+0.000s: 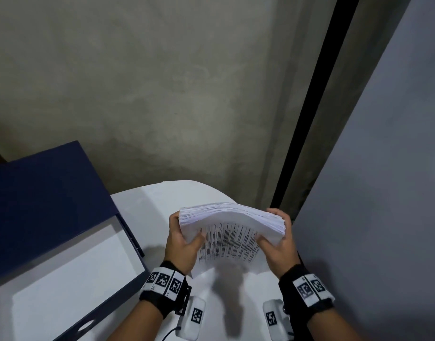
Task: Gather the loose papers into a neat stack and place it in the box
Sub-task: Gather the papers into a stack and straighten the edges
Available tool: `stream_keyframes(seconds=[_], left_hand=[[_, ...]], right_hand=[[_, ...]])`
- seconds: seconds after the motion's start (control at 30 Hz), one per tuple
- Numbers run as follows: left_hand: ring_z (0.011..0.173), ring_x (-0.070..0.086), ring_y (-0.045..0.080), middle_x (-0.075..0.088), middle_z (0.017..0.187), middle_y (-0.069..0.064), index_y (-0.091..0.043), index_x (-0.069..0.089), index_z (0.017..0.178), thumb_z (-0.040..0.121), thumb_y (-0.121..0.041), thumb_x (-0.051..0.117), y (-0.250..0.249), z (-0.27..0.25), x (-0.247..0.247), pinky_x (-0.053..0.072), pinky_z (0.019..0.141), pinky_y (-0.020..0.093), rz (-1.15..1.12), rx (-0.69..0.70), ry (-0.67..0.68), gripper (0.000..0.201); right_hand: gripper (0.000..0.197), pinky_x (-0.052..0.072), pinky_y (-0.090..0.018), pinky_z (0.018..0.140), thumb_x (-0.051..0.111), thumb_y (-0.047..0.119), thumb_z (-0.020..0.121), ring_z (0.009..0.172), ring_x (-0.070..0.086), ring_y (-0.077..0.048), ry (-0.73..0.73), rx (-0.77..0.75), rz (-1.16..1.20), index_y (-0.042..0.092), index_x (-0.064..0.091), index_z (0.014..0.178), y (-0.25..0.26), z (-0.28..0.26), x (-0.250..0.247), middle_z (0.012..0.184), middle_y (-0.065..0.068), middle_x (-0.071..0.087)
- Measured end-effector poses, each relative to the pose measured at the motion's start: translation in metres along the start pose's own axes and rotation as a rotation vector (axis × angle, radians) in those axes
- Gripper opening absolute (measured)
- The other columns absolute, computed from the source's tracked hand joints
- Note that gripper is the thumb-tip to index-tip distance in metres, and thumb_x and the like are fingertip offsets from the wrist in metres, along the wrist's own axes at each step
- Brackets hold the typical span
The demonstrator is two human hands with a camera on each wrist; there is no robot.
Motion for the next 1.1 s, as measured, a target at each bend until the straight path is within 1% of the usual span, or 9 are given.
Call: stream_keyframes(seconds=[0.13,0.23,0.33,0.47,0.6,0.8,0.93,1.03,1.1], left_hand=[[0.094,0.067,0.021,0.069,0.100,-0.002,-0.040,0.052,0.101,0.080,-0.026,0.065,0.001,0.001,0.002,0.054,0.089,0.047,0.200,-0.049,-0.100,0.028],[0.091,0.067,0.015,0.068,0.098,-0.004,-0.046,0.050,0.099,0.087,-0.021,0.062,-0.020,0.001,0.006,0.055,0.081,0.035,0.210,0.035,-0.121,0.030],[0.082,0.064,-0.006,0.066,0.095,-0.012,-0.035,0.050,0.104,0.089,-0.009,0.062,-0.027,-0.009,0.001,0.052,0.072,0.015,0.214,0.060,-0.184,0.032],[0.096,0.065,0.016,0.066,0.103,-0.006,-0.014,0.050,0.125,0.087,-0.010,0.066,0.029,-0.028,0.000,0.050,0.087,0.028,0.331,-0.162,-0.144,0.041],[0.102,0.064,0.027,0.066,0.102,0.002,-0.008,0.061,0.118,0.086,-0.013,0.067,0.063,-0.034,-0.006,0.046,0.086,0.028,0.418,-0.298,-0.149,0.033],[0.105,0.063,0.026,0.069,0.115,0.007,-0.012,0.060,0.122,0.090,-0.026,0.062,0.061,-0.034,-0.004,0.046,0.090,0.029,0.542,-0.292,-0.118,0.035],[0.095,0.063,0.018,0.068,0.107,0.000,-0.015,0.061,0.120,0.092,-0.026,0.059,0.047,-0.041,-0.002,0.051,0.086,0.030,0.583,-0.181,-0.142,0.030],[0.097,0.065,0.023,0.070,0.107,0.004,-0.012,0.064,0.115,0.088,-0.030,0.064,0.073,-0.051,-0.005,0.052,0.088,0.034,0.573,-0.309,-0.103,0.032],[0.097,0.066,0.026,0.070,0.107,0.006,-0.013,0.065,0.113,0.086,-0.035,0.066,0.088,-0.056,-0.006,0.053,0.089,0.035,0.561,-0.401,-0.074,0.036]], right_hand=[[0.033,0.056,-0.030,0.085,0.067,0.010,0.089,0.096,0.068,-0.005,-0.119,0.057,-0.064,0.031,0.056,0.112,-0.005,0.005,0.002,0.103,0.006,0.070],[0.032,0.053,-0.017,0.080,0.061,0.008,0.092,0.095,0.066,0.000,-0.098,0.015,-0.046,0.018,0.052,0.121,0.012,0.014,0.007,0.106,0.008,0.067],[0.041,0.053,-0.020,0.086,0.061,0.011,0.092,0.101,0.065,-0.001,-0.072,0.010,-0.077,0.009,0.045,0.129,0.008,0.013,0.001,0.112,0.005,0.066],[0.041,0.054,-0.039,0.091,0.059,0.013,0.093,0.092,0.065,-0.005,0.098,0.157,-0.251,0.014,0.043,0.131,-0.042,-0.013,0.010,0.104,0.005,0.066],[0.041,0.050,-0.019,0.083,0.058,0.012,0.094,0.084,0.062,-0.003,0.154,0.192,-0.290,0.008,0.047,0.133,-0.061,-0.019,0.012,0.093,0.016,0.063],[0.039,0.049,-0.025,0.081,0.060,0.014,0.093,0.091,0.064,-0.017,0.163,0.203,-0.280,0.010,0.049,0.131,-0.060,-0.007,0.013,0.094,0.007,0.064],[0.034,0.047,-0.014,0.074,0.059,0.014,0.094,0.080,0.061,-0.001,0.109,0.157,-0.248,0.015,0.049,0.127,-0.052,-0.007,0.007,0.089,0.017,0.062],[0.032,0.055,-0.031,0.082,0.059,0.016,0.094,0.086,0.067,-0.011,0.187,0.225,-0.277,0.015,0.052,0.125,-0.071,-0.022,0.012,0.091,0.008,0.067],[0.032,0.054,-0.020,0.083,0.061,0.016,0.093,0.089,0.066,0.005,0.231,0.297,-0.271,0.013,0.056,0.125,-0.088,-0.031,0.013,0.096,0.014,0.067]])
Point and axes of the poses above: each hand's wrist, its own z-axis towards the middle knuckle, its own x-axis out of the palm, y = z × x, the point moved 8 cm from there along z, towards the middle knuckle
